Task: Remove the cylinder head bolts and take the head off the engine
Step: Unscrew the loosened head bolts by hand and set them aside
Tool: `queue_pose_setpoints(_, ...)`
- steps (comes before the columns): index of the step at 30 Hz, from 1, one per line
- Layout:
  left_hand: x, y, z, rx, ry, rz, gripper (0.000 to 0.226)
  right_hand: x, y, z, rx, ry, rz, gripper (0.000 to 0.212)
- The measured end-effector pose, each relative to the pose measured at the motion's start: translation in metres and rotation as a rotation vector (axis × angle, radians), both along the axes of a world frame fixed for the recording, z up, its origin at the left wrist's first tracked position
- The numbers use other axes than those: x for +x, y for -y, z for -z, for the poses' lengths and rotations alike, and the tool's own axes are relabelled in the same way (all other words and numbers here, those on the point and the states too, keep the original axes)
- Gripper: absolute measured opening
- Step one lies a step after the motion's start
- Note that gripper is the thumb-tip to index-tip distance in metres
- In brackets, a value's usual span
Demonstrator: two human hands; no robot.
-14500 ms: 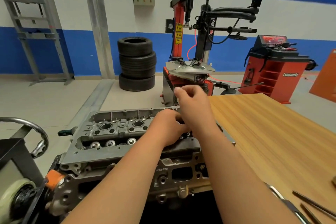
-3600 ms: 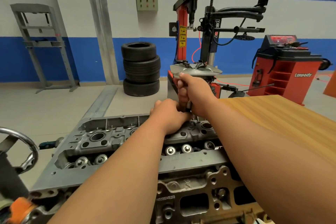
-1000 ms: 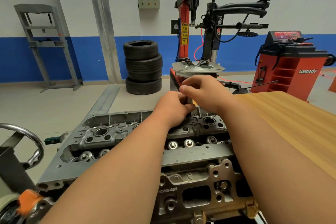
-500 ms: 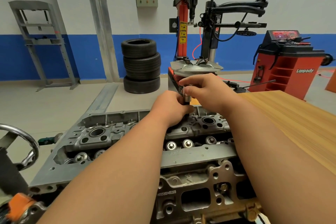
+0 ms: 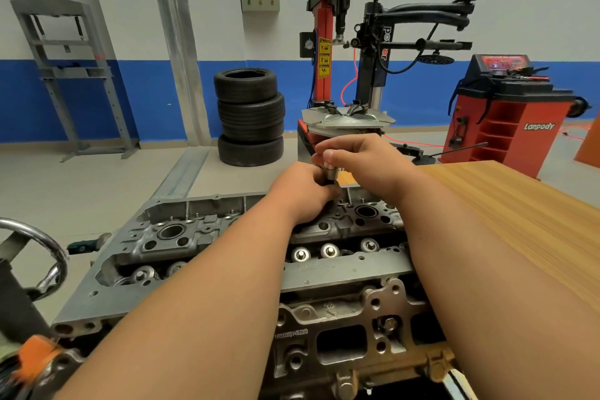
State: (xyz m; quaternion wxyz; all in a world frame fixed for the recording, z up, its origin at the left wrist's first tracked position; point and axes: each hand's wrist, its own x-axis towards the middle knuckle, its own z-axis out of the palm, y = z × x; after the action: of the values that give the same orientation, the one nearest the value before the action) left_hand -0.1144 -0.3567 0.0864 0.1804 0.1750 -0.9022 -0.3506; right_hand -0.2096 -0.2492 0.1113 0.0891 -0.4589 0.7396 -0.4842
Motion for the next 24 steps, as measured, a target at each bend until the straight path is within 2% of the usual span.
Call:
queue_pose_setpoints(5,-0.007,-0.004,-0.003,-0.063,0.018,-0.137,0.038,0.005,0.010,0.002,0.065,-0.170,0.274,0.032)
queue_pose_setpoints(8,-0.007,-0.003,-0.002,-0.010,0.012,-0.122,0.039,0.004,0.004,0.000,0.048,-0.166,0.138,0.015)
queue_pose_setpoints(12,0.000,0.002,0.001,0.083,-0.036,0.019,0.011,-0.001,-0.003,0.000,0.045,-0.078,0.022,0.018)
queue_pose_setpoints(16,-0.004,0.002,0.000,0.014,-0.024,-0.029,0.018,0.000,0.007,0.003,0.068,-0.133,0.163,0.028)
queue_pose_setpoints(18,-0.006,-0.001,-0.002,0.009,-0.023,-0.082,0.033,0.002,0.011,0.002,0.020,-0.177,0.261,0.032)
queue_pose_setpoints(20,-0.006,-0.003,-0.002,0.023,-0.017,-0.088,0.037,0.004,0.010,0.001,0.000,-0.197,0.210,0.023)
queue_pose_setpoints(22,-0.005,-0.002,-0.002,0.022,-0.012,-0.042,0.025,0.003,0.005,0.000,-0.012,-0.143,0.097,0.011)
queue_pose_setpoints(24,-0.001,0.000,-0.001,0.031,-0.029,0.013,0.017,0.001,-0.001,-0.001,-0.024,-0.068,0.038,0.013)
